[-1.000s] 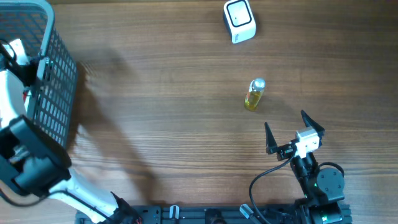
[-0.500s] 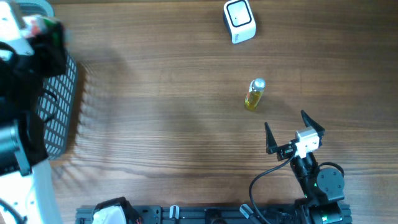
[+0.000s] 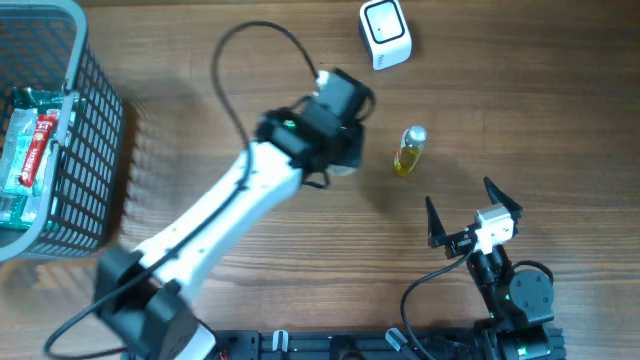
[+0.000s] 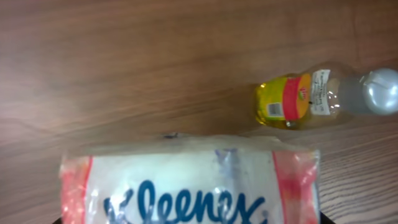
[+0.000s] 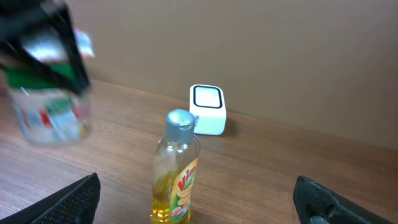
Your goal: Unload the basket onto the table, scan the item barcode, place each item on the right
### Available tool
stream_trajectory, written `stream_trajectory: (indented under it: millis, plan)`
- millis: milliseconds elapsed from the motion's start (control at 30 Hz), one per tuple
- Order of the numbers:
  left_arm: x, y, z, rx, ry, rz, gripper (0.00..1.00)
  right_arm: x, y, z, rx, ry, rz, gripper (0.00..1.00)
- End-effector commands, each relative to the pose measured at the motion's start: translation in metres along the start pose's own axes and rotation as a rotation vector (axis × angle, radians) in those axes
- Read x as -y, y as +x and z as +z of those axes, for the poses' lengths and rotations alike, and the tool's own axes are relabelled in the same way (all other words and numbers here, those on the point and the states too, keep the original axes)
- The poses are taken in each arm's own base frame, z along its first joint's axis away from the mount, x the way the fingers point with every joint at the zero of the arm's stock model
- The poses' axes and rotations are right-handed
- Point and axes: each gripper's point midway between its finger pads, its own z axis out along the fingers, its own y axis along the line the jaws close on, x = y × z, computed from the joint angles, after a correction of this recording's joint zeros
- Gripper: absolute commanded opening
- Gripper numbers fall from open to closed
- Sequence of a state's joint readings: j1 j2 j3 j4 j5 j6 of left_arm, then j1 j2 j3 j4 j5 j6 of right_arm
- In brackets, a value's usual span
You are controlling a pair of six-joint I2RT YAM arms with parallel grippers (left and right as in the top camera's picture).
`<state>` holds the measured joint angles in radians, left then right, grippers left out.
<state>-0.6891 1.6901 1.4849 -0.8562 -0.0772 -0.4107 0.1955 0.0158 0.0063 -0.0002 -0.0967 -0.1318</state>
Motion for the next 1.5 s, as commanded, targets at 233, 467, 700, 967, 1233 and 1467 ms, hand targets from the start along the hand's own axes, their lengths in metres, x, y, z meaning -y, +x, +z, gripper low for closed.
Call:
stream_trajectory:
  millis: [233, 467, 700, 967, 1233, 1467]
  plan:
    - [0.028, 0.013, 0.068, 0.056, -0.139, -0.105, 0.35, 0.001, -0.002, 0.0, 0.008, 0.004, 0.0, 1.0]
    - [0.035, 0.038, 0.096, 0.027, -0.107, -0.085, 0.36, 0.001, -0.002, 0.0, 0.008, 0.004, 0.0, 1.0]
    - [0.035, 0.059, 0.108, -0.016, -0.087, -0.075, 0.43, 0.001, -0.002, 0.0, 0.008, 0.004, 0.0, 1.0]
    - [0.043, 0.043, 0.082, 0.033, -0.034, -0.084, 0.93, 0.001, -0.002, 0.0, 0.008, 0.004, 0.0, 1.0]
    - [0.039, 0.031, 0.008, 0.069, 0.04, 0.007, 0.99, 0.001, -0.002, 0.0, 0.008, 0.004, 0.001, 1.0]
    - [0.052, 0.052, 0.029, -0.054, 0.132, 0.169, 1.0, 0.001, -0.002, 0.0, 0.008, 0.004, 0.001, 1.0]
